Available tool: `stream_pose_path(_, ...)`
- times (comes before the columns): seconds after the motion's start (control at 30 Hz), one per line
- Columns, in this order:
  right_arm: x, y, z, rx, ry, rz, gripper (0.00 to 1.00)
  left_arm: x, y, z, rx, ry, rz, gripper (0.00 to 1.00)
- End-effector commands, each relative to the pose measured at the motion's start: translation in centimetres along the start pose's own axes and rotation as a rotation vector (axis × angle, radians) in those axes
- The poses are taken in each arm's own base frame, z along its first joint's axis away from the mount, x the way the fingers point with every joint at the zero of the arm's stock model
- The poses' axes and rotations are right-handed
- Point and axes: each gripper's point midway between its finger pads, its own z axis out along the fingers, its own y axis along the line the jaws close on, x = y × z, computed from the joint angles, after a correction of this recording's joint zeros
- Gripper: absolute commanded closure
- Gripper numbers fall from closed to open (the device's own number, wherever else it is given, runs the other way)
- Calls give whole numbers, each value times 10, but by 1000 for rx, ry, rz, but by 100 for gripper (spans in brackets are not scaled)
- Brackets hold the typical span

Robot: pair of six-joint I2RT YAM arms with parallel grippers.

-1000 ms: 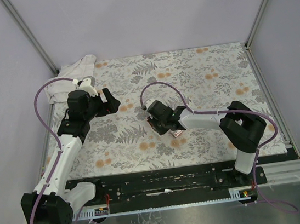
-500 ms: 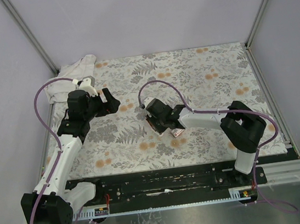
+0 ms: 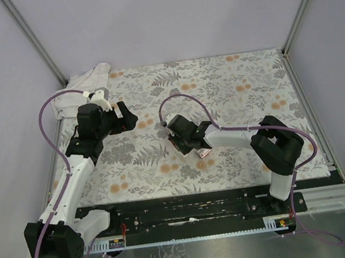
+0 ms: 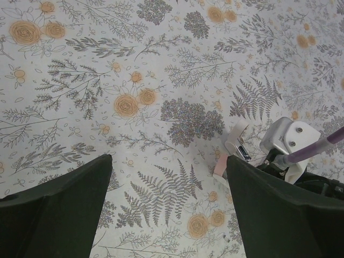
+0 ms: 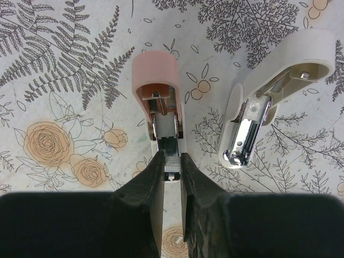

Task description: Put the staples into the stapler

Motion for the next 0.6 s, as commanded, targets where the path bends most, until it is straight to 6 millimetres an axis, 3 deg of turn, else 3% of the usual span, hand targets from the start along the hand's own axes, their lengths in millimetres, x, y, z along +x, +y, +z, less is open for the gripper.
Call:
stream_pose_path(0.0,-13,6,-1,-13,-33,-14,82,-6,-1,4,18,-26,-3,14)
stream_pose_path(0.57,-23,9,-7,-26,-54,-11,82,-7,-1,3,19,-30,-6,14)
